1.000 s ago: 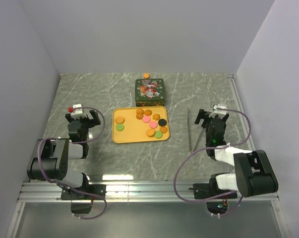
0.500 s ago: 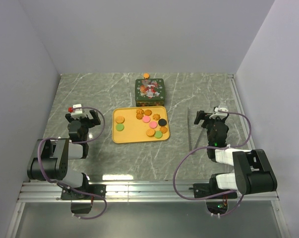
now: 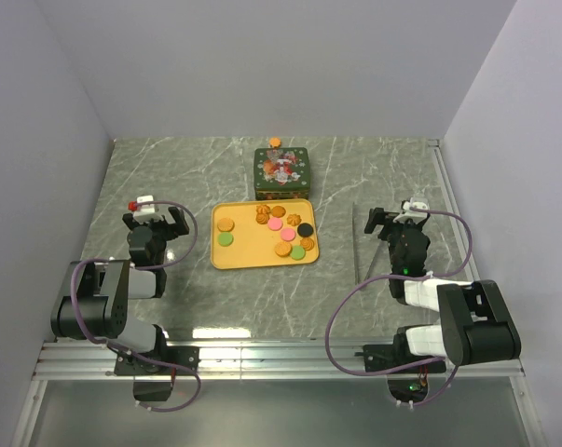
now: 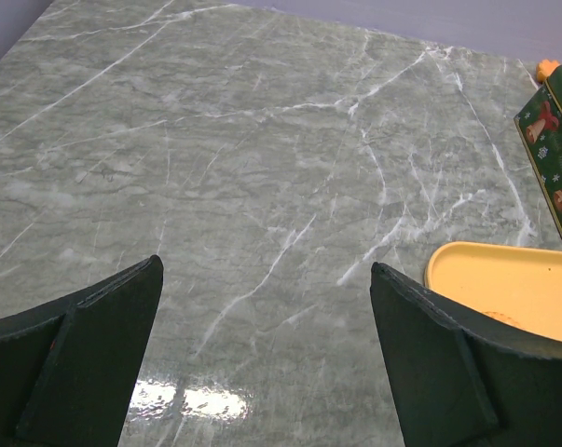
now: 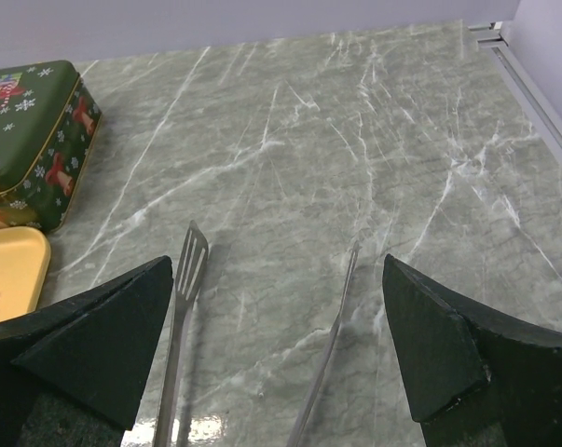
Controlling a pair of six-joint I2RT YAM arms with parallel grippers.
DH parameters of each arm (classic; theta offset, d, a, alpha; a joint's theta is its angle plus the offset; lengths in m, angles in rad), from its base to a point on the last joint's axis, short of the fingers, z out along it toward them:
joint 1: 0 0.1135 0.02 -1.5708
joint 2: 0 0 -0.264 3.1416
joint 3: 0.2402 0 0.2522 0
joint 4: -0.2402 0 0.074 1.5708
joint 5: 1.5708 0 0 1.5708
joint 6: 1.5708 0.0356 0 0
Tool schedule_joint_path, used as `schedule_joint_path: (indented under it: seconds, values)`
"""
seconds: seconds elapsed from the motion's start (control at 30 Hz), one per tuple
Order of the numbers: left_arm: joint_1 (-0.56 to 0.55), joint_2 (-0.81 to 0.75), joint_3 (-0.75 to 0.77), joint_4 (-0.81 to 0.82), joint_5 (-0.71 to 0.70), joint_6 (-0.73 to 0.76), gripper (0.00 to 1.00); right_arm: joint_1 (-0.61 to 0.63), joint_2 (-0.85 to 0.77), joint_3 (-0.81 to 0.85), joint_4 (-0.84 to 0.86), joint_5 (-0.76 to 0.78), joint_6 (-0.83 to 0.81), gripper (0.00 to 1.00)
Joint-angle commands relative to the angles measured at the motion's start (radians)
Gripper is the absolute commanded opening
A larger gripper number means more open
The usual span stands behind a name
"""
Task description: Pack the cookies
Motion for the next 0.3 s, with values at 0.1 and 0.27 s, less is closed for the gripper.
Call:
schedule_joint_path:
  seconds: [0.1, 0.27]
  values:
    - [-0.003, -0.007, 0.013, 0.051, 0.023, 0.014, 0.99, -0.007, -0.010, -0.002, 0.058, 0.004, -0.008, 1.00]
    - [-0.003, -0.010, 0.011, 0.056, 0.021, 0.014, 1.00, -0.007, -0.009, -0.002, 0.058, 0.004, -0.009, 1.00]
